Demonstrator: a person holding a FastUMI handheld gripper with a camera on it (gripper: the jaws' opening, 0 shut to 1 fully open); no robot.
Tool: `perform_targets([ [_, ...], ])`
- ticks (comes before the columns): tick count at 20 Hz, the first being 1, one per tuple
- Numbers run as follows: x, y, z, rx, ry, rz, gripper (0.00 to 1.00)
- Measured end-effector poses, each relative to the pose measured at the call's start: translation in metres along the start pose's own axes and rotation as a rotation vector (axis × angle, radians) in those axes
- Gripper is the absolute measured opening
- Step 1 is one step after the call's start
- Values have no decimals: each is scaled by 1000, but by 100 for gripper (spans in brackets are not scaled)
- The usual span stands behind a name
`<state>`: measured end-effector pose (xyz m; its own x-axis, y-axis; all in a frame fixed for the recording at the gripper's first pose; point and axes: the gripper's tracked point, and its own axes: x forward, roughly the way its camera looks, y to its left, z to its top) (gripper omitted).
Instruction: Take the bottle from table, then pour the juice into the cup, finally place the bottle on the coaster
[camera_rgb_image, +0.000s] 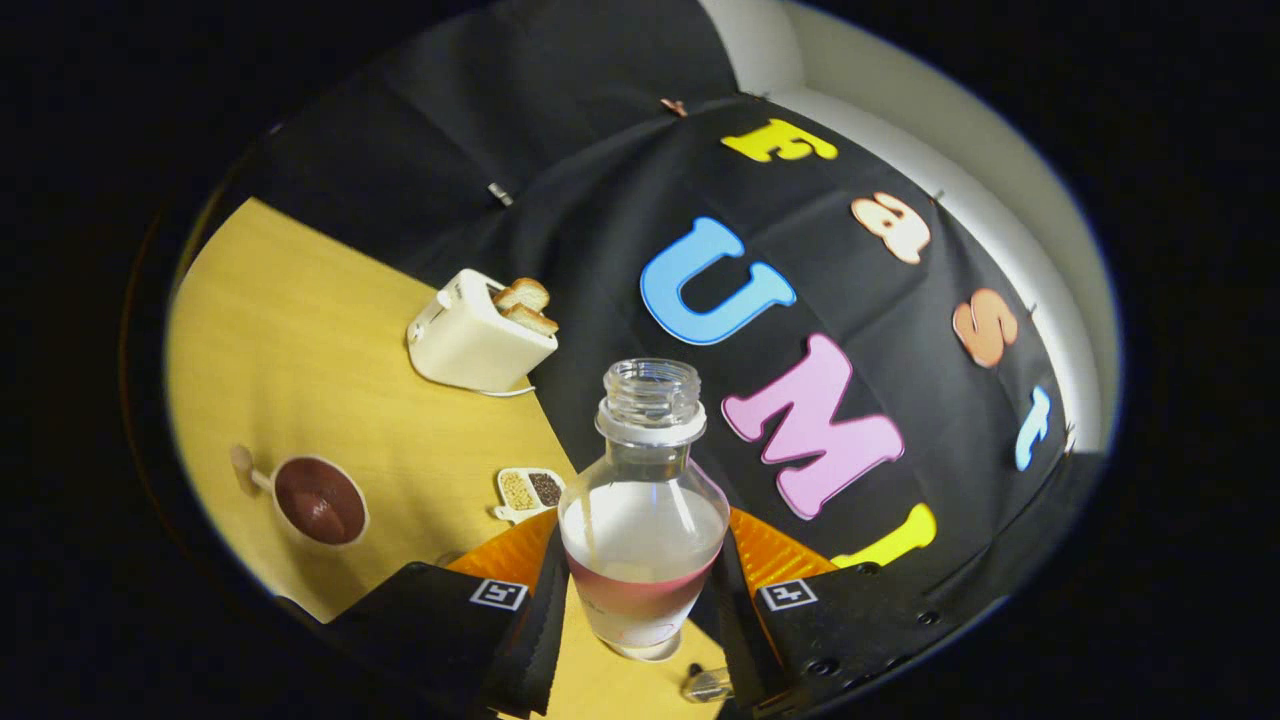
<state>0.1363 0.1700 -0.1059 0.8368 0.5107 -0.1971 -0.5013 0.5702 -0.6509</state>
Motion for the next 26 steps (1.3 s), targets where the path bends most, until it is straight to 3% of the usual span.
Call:
perform_targets([
  [4,6,8,-24,355,40,59,69],
  [8,15,13,-45,605,57,60,69],
  [16,56,24,-91,790,94,28,69],
  [22,91,50,-109,796,81,44,69],
  [26,99,62,-127,812,113,6,70],
])
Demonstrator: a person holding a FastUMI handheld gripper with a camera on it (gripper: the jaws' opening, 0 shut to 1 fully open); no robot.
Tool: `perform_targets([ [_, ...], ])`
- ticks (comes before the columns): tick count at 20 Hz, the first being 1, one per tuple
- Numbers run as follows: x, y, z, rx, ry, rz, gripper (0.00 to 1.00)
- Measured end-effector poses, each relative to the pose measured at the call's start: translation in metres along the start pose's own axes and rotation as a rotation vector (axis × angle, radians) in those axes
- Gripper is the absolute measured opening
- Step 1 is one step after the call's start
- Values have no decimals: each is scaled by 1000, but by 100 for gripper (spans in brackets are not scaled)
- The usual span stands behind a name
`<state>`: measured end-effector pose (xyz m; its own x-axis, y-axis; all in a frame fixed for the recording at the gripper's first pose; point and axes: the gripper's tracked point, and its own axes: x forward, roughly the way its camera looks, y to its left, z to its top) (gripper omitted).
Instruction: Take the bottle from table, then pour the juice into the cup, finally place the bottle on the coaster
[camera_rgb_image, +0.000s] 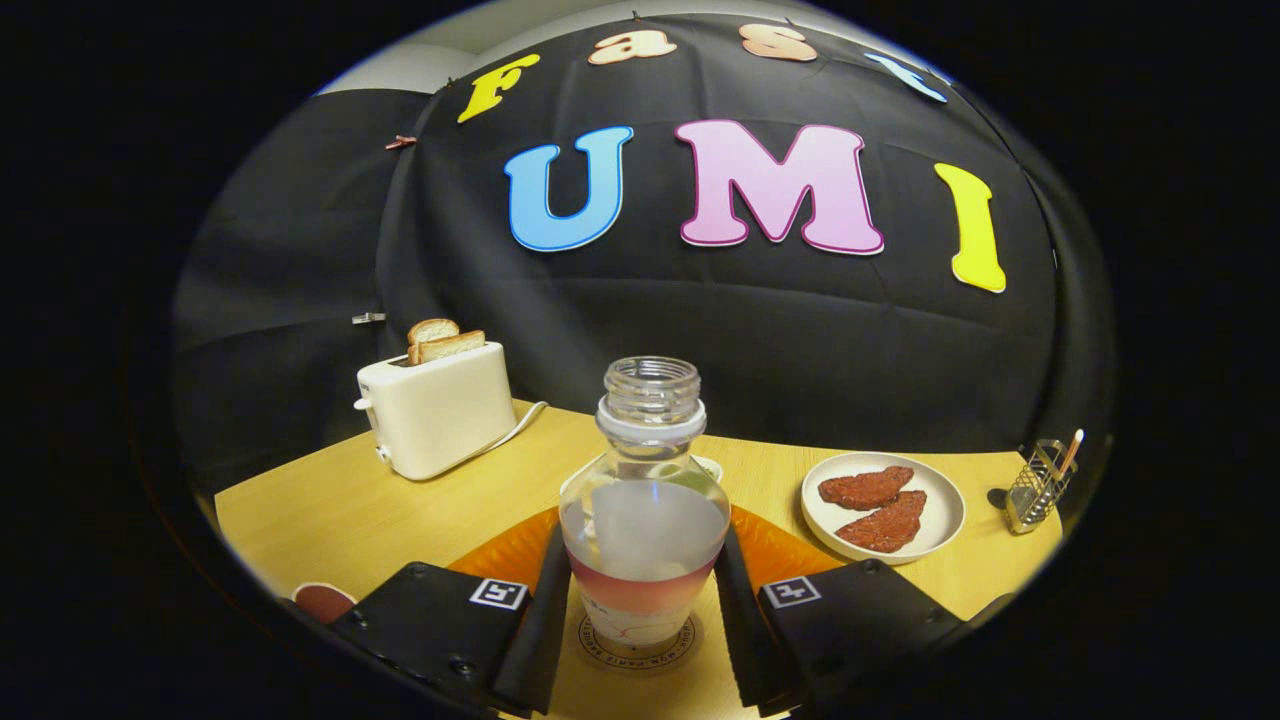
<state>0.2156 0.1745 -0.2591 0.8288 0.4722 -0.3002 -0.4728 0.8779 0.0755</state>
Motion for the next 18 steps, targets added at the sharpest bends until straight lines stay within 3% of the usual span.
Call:
perform_targets([
  [4,-3,-12,-12,-1,-6,-65,71],
  [13,-4,-5,-14,-6,-16,-63,77],
  [14,-5,-6,-13,0,-13,-66,82],
  [16,-8,-6,-8,9,-13,-63,100],
  [18,-14,-2,-3,12,-15,-53,99],
])
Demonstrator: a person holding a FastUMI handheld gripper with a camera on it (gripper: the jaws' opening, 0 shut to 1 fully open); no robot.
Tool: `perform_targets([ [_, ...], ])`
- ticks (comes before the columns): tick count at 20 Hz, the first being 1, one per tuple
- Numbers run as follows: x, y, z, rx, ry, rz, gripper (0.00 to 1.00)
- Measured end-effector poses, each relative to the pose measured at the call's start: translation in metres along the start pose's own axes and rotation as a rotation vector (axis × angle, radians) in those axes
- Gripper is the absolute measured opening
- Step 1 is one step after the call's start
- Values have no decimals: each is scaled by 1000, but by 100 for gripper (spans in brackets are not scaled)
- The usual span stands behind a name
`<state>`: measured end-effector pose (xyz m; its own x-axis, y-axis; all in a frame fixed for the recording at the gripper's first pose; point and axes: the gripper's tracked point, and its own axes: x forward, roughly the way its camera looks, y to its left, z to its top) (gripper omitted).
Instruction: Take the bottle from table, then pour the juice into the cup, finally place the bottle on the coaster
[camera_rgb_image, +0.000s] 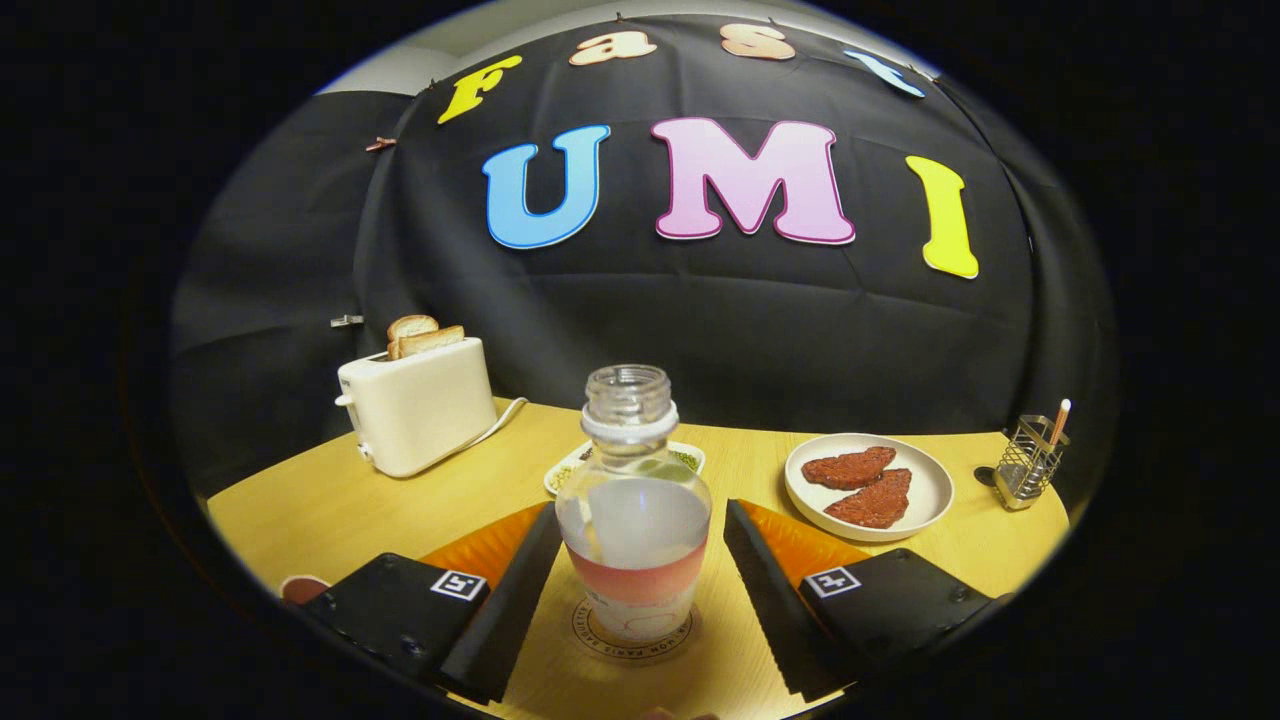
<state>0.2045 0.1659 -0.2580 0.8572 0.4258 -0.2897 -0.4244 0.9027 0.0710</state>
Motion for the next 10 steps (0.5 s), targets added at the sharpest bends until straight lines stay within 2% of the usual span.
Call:
perform_targets([
  [5,-32,-1,13,-8,30,-31,99],
  [10,-83,-5,58,-77,-27,-105,99],
])
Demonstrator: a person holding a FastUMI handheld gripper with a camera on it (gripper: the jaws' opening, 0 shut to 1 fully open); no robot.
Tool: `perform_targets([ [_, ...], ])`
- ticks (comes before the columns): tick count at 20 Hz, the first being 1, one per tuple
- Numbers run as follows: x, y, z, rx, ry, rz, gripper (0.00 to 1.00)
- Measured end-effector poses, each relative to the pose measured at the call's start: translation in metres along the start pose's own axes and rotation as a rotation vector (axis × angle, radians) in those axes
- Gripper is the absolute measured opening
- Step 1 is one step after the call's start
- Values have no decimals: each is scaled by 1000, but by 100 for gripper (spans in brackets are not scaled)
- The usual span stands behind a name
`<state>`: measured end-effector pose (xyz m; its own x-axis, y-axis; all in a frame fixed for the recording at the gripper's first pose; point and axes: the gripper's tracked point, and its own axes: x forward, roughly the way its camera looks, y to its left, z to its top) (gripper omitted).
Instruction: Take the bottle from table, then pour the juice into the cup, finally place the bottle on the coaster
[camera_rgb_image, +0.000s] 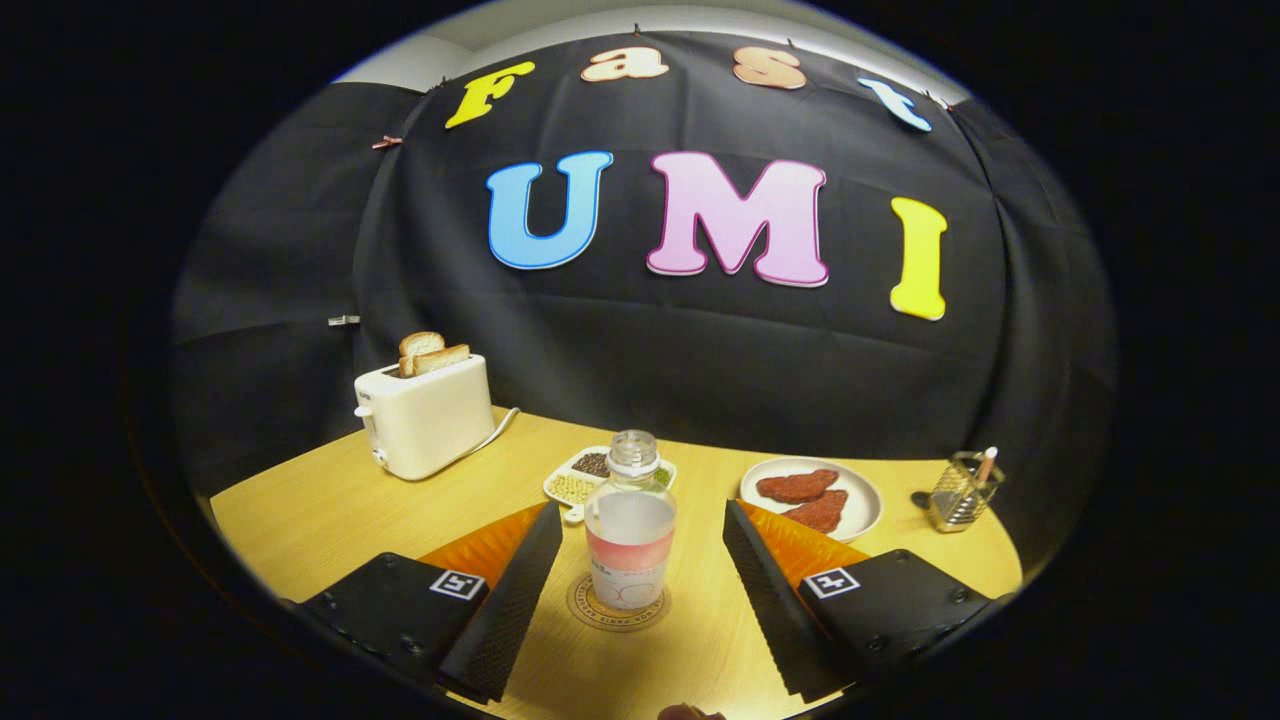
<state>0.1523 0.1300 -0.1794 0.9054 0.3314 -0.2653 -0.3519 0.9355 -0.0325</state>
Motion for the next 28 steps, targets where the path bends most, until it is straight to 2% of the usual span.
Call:
perform_targets([
  [4,-53,-10,38,5,-11,-90,98],
  [7,-95,-29,77,-3,-69,-202,97],
  [10,-136,-29,112,62,-143,-243,97],
  [12,-162,-36,124,98,-159,-289,97],
  [15,-202,-46,137,85,-172,-358,97],
  [23,-271,-71,141,38,-181,-443,97],
  [25,-276,-73,135,33,-180,-438,97],
  [28,-272,-72,127,44,-176,-382,97],
])
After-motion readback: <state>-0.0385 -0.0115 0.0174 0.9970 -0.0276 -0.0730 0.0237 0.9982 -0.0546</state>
